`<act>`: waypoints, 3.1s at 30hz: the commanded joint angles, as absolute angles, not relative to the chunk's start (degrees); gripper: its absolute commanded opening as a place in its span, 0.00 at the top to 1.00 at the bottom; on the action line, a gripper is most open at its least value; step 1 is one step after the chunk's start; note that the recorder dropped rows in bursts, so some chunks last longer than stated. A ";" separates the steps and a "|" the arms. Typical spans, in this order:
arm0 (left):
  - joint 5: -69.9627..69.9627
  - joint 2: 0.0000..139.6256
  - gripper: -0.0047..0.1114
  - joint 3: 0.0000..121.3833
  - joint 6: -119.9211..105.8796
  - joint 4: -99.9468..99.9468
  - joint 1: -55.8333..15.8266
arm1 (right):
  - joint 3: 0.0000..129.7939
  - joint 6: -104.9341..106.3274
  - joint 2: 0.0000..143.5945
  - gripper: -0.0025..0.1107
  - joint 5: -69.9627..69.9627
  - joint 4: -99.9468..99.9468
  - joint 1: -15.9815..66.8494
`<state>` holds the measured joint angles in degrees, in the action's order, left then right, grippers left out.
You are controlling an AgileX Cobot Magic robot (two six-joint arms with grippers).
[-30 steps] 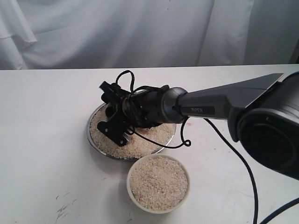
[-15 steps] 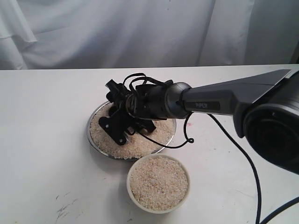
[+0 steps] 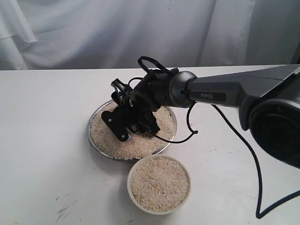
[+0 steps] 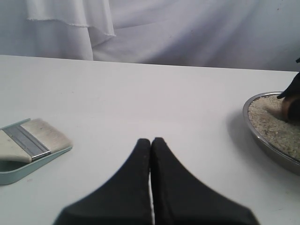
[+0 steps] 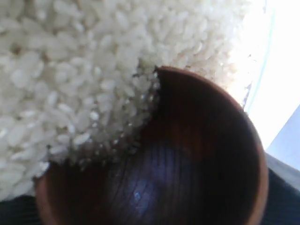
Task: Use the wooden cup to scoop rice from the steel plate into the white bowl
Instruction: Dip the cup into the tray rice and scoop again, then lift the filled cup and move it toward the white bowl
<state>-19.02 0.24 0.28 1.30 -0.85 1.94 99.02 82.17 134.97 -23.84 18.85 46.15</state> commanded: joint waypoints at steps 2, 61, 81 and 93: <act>-18.27 0.00 0.96 0.00 1.35 -0.94 2.04 | 102.45 94.30 135.79 0.98 -37.56 2.14 44.90; -18.27 0.00 0.96 0.00 1.35 -0.94 2.04 | 116.67 97.71 140.71 0.98 -59.79 -25.49 36.65; -18.27 0.00 0.96 0.00 1.35 -0.94 2.04 | 123.78 86.96 126.13 0.98 -69.96 -18.23 36.99; -18.27 0.00 0.96 0.00 1.35 -0.94 2.04 | 119.77 83.46 120.44 0.98 -69.96 -17.15 39.02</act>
<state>-19.02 0.24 0.28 1.30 -0.85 1.94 122.45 84.09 121.34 -69.66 -17.05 38.81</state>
